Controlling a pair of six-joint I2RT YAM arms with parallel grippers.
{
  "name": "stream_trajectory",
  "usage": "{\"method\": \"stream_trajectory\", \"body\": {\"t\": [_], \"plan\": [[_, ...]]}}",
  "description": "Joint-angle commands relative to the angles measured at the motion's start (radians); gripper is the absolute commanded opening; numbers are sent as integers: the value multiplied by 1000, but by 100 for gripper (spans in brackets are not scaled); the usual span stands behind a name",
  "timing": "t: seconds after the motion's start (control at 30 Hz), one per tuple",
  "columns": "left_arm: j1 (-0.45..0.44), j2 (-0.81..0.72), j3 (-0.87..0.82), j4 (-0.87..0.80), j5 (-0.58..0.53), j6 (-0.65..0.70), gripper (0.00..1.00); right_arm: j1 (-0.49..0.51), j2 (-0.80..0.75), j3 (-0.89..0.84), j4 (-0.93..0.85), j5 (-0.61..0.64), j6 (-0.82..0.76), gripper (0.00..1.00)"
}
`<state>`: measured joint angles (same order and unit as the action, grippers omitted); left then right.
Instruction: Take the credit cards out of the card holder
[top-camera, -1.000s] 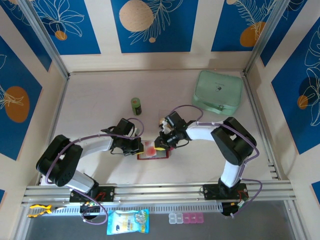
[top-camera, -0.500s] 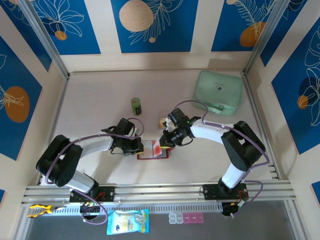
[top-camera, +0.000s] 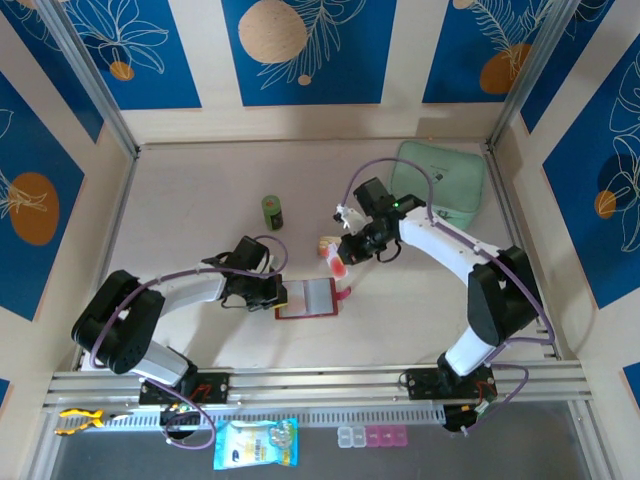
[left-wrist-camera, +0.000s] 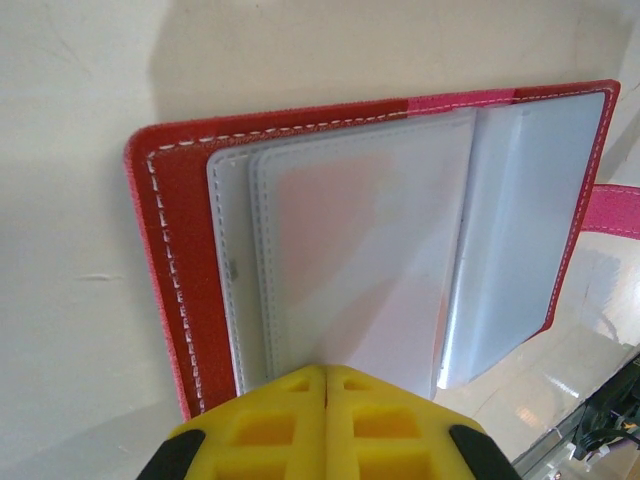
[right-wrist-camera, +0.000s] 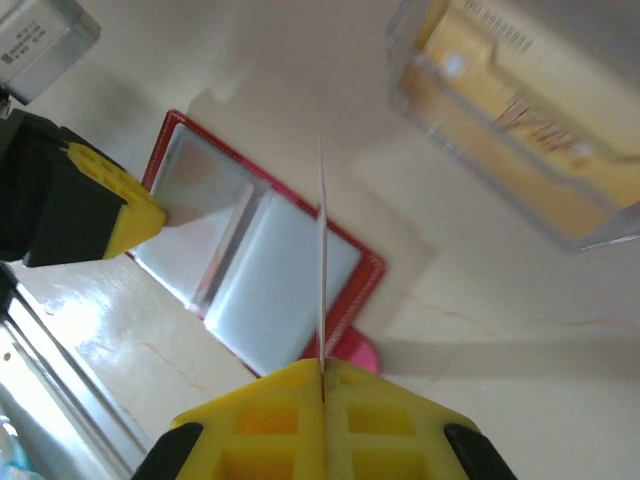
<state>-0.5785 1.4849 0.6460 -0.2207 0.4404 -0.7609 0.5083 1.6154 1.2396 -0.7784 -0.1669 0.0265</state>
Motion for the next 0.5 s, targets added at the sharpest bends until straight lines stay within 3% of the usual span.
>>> {"method": "stream_trajectory", "body": {"t": [0.0,0.23,0.47], "plan": [[-6,-14,-9,6,-6,-8,0,-27,-21,63,-116,51,-270,1],[-5,-5,-8,12,-1,-6,0,-49,30,225,-151,125,-605,0],[-4,-12,-12,7,-3,-5,0,-61,151,422,-266,202,-805,0]]}}
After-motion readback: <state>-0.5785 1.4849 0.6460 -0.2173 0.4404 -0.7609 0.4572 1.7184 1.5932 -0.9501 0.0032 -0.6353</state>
